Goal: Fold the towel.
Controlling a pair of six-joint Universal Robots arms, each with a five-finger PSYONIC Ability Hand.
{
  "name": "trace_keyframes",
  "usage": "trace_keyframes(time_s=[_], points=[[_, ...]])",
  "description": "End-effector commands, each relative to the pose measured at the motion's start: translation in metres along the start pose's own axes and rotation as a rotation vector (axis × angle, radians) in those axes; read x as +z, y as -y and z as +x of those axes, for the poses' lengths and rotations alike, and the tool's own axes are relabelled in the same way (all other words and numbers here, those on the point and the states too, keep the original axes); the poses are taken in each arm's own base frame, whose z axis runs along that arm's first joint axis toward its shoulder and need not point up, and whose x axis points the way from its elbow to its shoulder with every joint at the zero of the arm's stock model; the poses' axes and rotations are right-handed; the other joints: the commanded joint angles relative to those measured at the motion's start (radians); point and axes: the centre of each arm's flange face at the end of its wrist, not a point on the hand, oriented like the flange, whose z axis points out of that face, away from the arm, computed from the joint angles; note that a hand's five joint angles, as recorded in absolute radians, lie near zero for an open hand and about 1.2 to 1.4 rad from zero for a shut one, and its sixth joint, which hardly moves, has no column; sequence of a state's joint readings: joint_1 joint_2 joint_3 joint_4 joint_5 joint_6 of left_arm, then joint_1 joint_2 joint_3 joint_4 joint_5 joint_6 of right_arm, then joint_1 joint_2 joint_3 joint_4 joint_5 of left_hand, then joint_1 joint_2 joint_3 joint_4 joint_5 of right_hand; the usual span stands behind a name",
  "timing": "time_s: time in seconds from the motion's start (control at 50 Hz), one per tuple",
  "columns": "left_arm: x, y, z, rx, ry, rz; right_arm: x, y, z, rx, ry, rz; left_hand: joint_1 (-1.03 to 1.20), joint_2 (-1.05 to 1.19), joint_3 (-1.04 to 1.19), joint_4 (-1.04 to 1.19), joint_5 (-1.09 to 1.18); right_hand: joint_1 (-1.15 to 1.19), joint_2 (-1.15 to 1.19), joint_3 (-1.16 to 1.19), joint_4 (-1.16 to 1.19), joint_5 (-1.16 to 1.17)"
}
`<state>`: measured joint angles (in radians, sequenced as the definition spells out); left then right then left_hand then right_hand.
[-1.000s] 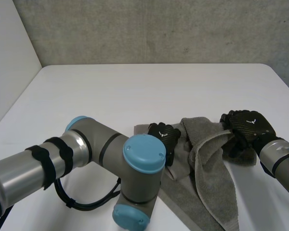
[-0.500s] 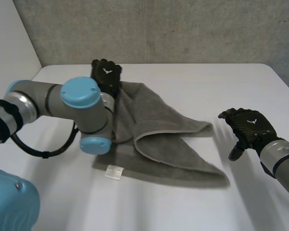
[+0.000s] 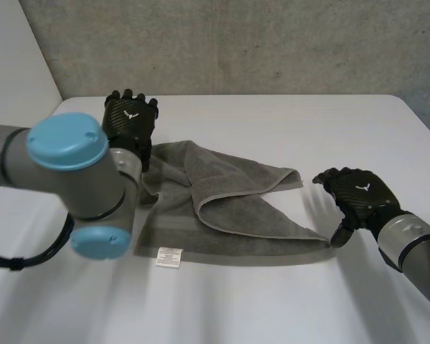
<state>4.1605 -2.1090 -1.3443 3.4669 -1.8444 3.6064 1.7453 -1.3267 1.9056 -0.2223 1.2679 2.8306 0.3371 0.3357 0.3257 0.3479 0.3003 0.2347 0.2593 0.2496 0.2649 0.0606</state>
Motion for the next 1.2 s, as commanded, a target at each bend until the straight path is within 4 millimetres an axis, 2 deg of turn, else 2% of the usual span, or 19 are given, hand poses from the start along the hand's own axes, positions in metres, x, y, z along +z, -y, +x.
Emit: trace_keyframes(time_s=[0.02, 0.18, 0.26, 0.34, 0.48, 0.52, 0.54, 0.58, 0.62, 0.76, 0.92, 1.02, 1.06, 1.08, 1.12, 1.14, 1.16, 1.18, 1.2], points=[[-0.033, -0.006, -0.010, -0.101, -0.025, -0.044, -0.011, -0.002, -0.023, 0.002, 0.087, -0.070, -0.071, -0.069, -0.059, -0.082, -0.208, -0.060, -0.085, -0.075, -0.090, -0.061], [-0.046, -0.034, -0.014, -0.131, -0.051, -0.124, -0.015, -0.006, -0.039, -0.009, 0.132, -0.091, -0.068, -0.066, -0.056, -0.079, -0.205, -0.056, -0.081, -0.071, -0.086, -0.057], [-0.048, -0.051, -0.020, -0.139, -0.036, -0.160, -0.005, -0.012, -0.036, -0.005, 0.120, -0.086, -0.080, -0.078, -0.068, -0.090, -0.217, 0.132, 0.107, 0.117, 0.101, 0.131], [-0.051, -0.054, -0.021, -0.167, -0.022, -0.146, 0.002, -0.014, -0.035, -0.011, 0.113, -0.068, -0.077, -0.075, -0.065, -0.087, -0.214, 0.232, 0.207, 0.217, 0.201, 0.231], [-0.059, -0.047, -0.027, -0.227, -0.007, -0.101, 0.011, -0.020, -0.033, -0.012, 0.110, -0.074, -0.080, -0.078, -0.068, -0.090, -0.217, 0.399, 0.375, 0.384, 0.369, 0.399], [-0.060, -0.047, -0.027, -0.238, -0.006, -0.098, 0.013, -0.021, -0.031, -0.007, 0.105, -0.076, -0.080, -0.078, -0.068, -0.090, -0.217, 0.618, 0.594, 0.603, 0.588, 0.618], [-0.060, -0.047, -0.027, -0.238, -0.006, -0.098, 0.013, -0.021, -0.031, -0.007, 0.105, -0.076, -0.080, -0.078, -0.068, -0.090, -0.217, 0.620, 0.595, 0.605, 0.589, 0.619], [-0.061, -0.049, -0.026, -0.258, -0.016, -0.092, 0.015, -0.022, -0.025, 0.005, 0.087, -0.076, -0.077, -0.075, -0.065, -0.087, -0.214, 1.066, 1.042, 1.051, 1.036, 1.066], [-0.061, -0.050, -0.025, -0.261, -0.030, -0.092, 0.016, -0.022, -0.023, 0.005, 0.081, -0.069, -0.077, -0.075, -0.065, -0.087, -0.214, 1.161, 1.136, 1.146, 1.130, 1.160], [-0.061, -0.053, -0.024, -0.270, -0.072, -0.088, 0.018, -0.018, -0.016, 0.003, 0.057, -0.044, -0.074, -0.072, -0.062, -0.084, -0.211, 1.162, 1.137, 1.147, 1.131, 1.161], [-0.061, -0.048, -0.027, -0.273, -0.066, -0.072, 0.016, -0.008, 0.004, 0.004, 0.011, -0.018, -0.080, -0.078, -0.068, -0.090, -0.217, 1.162, 1.137, 1.147, 1.131, 1.161], [-0.061, -0.049, -0.028, -0.274, -0.063, -0.070, 0.009, 0.007, 0.011, -0.062, -0.013, 0.006, -0.080, -0.078, -0.068, -0.090, -0.217, 1.162, 1.137, 1.147, 1.131, 1.161], [-0.061, -0.049, -0.028, -0.274, -0.065, -0.070, 0.009, 0.015, 0.032, -0.142, -0.072, 0.008, -0.080, -0.078, -0.068, -0.090, -0.217, 1.162, 1.137, 1.147, 1.131, 1.161], [-0.061, -0.049, -0.028, -0.274, -0.065, -0.070, 0.009, 0.015, 0.033, -0.142, -0.072, 0.008, -0.080, -0.078, -0.068, -0.090, -0.217, 1.162, 1.137, 1.147, 1.131, 1.161], [-0.062, -0.049, -0.027, -0.272, -0.068, -0.070, 0.012, 0.024, 0.073, -0.200, -0.181, 0.015, -0.080, -0.078, -0.068, -0.090, -0.217, 1.162, 1.137, 1.147, 1.131, 1.161], [-0.062, -0.049, -0.027, -0.272, -0.068, -0.070, 0.012, 0.024, 0.073, -0.201, -0.182, 0.015, -0.080, -0.078, -0.068, -0.090, -0.217, 1.162, 1.137, 1.147, 1.131, 1.161], [-0.062, -0.049, -0.027, -0.271, -0.069, -0.071, 0.015, 0.029, 0.089, -0.235, -0.222, 0.023, -0.080, -0.078, -0.068, -0.090, -0.217, 1.162, 1.137, 1.147, 1.131, 1.161], [-0.063, -0.050, -0.026, -0.270, -0.071, -0.074, 0.015, 0.029, 0.090, -0.236, -0.222, 0.023, -0.080, -0.078, -0.068, -0.090, -0.217, 1.162, 1.137, 1.147, 1.131, 1.161], [-0.063, -0.050, -0.026, -0.270, -0.071, -0.074, 0.018, 0.036, 0.104, -0.262, -0.262, 0.031, -0.080, -0.078, -0.068, -0.090, -0.217, 1.162, 1.137, 1.147, 1.131, 1.161]])
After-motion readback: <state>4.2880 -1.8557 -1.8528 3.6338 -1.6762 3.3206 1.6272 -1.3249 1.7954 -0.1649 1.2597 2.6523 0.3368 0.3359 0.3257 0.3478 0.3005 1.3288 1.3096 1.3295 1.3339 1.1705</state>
